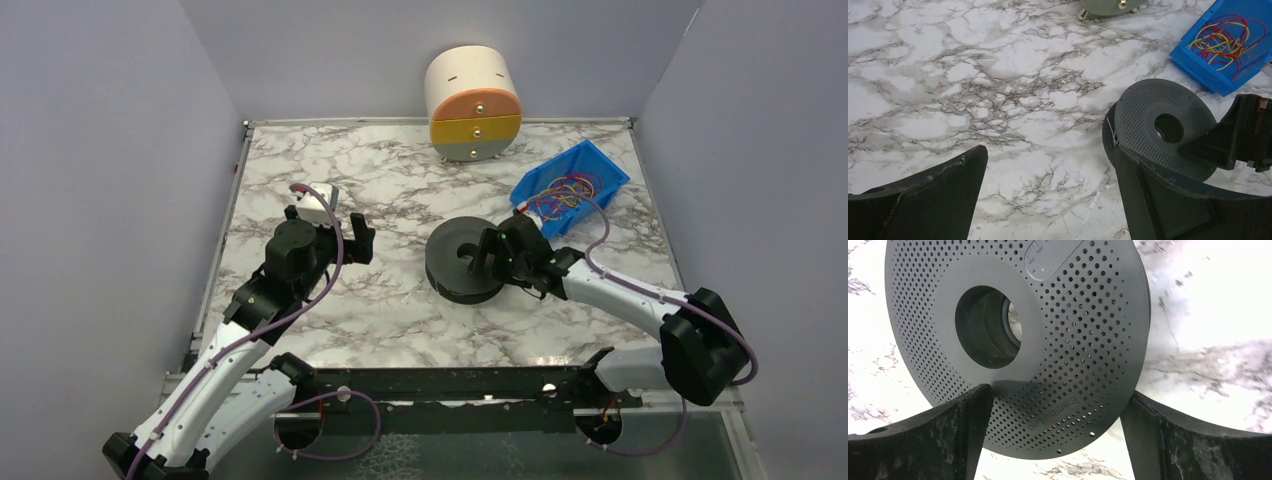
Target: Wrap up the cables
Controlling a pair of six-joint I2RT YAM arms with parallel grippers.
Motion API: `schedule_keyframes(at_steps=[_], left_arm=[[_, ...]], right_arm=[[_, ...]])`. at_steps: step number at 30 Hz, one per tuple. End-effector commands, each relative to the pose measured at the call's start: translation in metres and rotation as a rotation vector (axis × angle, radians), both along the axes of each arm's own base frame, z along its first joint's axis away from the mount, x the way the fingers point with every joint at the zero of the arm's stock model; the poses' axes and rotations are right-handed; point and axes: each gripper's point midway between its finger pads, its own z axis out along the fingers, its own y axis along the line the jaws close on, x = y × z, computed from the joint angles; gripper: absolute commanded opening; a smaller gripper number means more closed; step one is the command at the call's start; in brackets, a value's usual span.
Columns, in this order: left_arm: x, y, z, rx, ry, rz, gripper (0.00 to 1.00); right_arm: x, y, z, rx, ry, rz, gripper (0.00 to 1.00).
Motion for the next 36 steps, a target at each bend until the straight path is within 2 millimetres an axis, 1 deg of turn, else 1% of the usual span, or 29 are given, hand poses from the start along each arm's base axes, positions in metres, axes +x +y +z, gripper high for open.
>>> schedule_keyframes(at_steps=[1,4,8,13,17,24,28,31,34,36], left_arm=[[0.000,0.001,0.008,-0.025,-0.031,-0.001,0.99],[-0.001,0.002,0.010,-0.027,-0.036,0.002,0.99],[-0.001,0.004,0.012,-0.033,-0.043,0.009,0.99],[-0.001,0.005,0.013,-0.037,-0.046,0.012,0.99],[-0.001,0.006,0.014,-0.041,-0.050,0.013,0.99],[0.000,0.006,0.014,-0.045,-0.048,0.009,0.99],[0.000,0.006,0.013,-0.045,-0.045,0.010,0.99],[0.000,0.007,0.014,-0.046,-0.049,0.012,0.99],[-0.001,0.008,0.015,-0.048,-0.054,0.013,0.99],[-0.001,0.008,0.015,-0.048,-0.056,0.014,0.99]], right_arm=[[0.028,0.030,0.023,0.066,-0.087,0.068,0.97],[0.037,0.048,0.026,0.105,-0.100,0.124,0.95],[0.046,0.070,0.023,0.132,-0.095,0.183,0.93],[0.058,0.094,0.030,0.136,-0.120,0.215,0.92],[0.063,0.117,0.028,0.145,-0.119,0.240,0.92],[0.070,0.165,0.025,0.164,-0.127,0.283,0.91],[0.073,0.188,0.022,0.165,-0.115,0.305,0.91],[0.076,0.193,0.022,0.152,-0.115,0.303,0.91],[0.080,0.184,0.024,0.117,-0.129,0.273,0.91],[0.082,0.175,0.027,0.077,-0.135,0.250,0.92]])
